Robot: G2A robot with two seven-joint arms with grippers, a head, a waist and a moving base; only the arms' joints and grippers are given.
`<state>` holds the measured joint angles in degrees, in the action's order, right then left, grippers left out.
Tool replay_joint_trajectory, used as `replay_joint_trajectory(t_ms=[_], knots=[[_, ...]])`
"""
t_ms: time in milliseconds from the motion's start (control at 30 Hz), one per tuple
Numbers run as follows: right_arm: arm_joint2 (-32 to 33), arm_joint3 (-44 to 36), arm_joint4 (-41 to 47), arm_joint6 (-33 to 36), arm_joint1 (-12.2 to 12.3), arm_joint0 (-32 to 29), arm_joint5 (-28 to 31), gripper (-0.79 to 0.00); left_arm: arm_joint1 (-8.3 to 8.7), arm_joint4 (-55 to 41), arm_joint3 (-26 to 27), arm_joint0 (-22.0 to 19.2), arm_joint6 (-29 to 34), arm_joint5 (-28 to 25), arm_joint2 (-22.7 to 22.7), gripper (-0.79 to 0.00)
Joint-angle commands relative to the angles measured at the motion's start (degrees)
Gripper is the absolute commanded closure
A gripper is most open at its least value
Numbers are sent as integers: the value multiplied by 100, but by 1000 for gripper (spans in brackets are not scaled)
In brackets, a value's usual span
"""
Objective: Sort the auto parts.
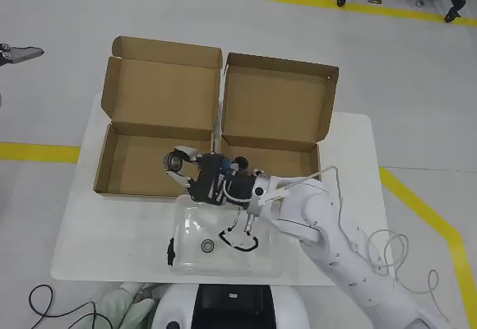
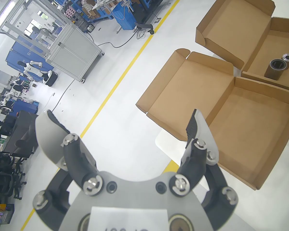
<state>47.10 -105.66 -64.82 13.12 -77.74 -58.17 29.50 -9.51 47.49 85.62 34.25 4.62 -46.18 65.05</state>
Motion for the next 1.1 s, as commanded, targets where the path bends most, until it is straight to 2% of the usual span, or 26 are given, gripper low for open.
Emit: replay_joint_trajectory(t_ms=[0, 100, 233, 533, 1067], knots=[[95, 51, 227, -411, 8, -62, 210, 0, 0, 0, 0, 0, 0, 0, 0, -785], [285, 162, 521, -985, 36, -179, 606, 0, 0, 0, 0, 0, 0, 0, 0, -785], [500, 183, 597, -1359, 82, -294, 987, 0, 0, 0, 0, 0, 0, 0, 0, -785], [1080, -258, 302, -1921, 204, -818, 1072, 0, 0, 0, 0, 0, 0, 0, 0, -785], [2000, -779, 217, -2866, 394, -1706, 1608, 0, 0, 0, 0, 0, 0, 0, 0, -785]])
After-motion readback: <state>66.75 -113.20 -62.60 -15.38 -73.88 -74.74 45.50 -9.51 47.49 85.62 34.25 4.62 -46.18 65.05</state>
